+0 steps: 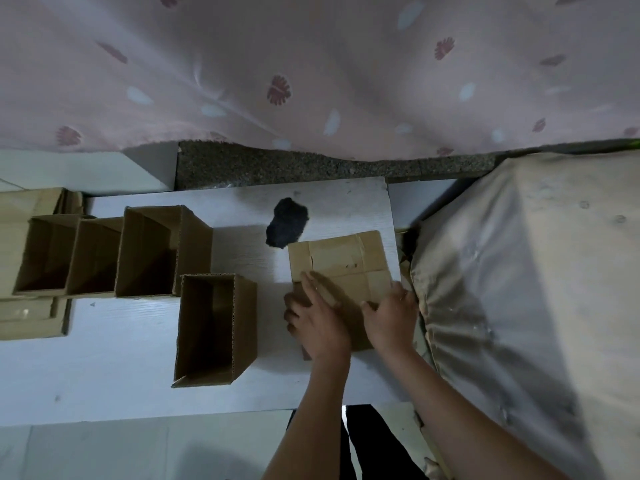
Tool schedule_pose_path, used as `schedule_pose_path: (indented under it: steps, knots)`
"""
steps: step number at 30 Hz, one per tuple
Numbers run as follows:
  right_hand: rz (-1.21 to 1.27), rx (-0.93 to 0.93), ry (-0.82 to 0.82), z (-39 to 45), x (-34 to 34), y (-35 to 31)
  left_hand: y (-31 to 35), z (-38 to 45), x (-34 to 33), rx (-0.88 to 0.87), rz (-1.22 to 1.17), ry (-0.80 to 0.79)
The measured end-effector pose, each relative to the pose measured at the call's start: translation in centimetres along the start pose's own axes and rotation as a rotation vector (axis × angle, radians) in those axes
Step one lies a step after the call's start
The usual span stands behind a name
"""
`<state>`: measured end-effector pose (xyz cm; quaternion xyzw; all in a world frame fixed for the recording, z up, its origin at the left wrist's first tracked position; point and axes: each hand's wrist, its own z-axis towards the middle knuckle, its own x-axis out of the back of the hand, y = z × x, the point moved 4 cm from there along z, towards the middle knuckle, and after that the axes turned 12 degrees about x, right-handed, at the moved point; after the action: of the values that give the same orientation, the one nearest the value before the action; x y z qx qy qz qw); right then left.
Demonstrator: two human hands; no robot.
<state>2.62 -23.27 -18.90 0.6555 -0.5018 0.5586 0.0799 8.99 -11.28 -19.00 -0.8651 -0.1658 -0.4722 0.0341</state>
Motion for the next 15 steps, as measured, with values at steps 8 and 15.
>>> schedule_pose_path:
  steps: [8, 15]
  knots:
    - [0.389, -0.351, -0.195, 1.4, 2.1, 0.5, -1.6, 1.5, 4.0, 0.175, -0.409, -0.256]
    - [0.541, -0.12, -0.033, -0.4, 7.7, -2.3, -1.6, -2.7, 10.1, 0.046, -0.728, -0.341]
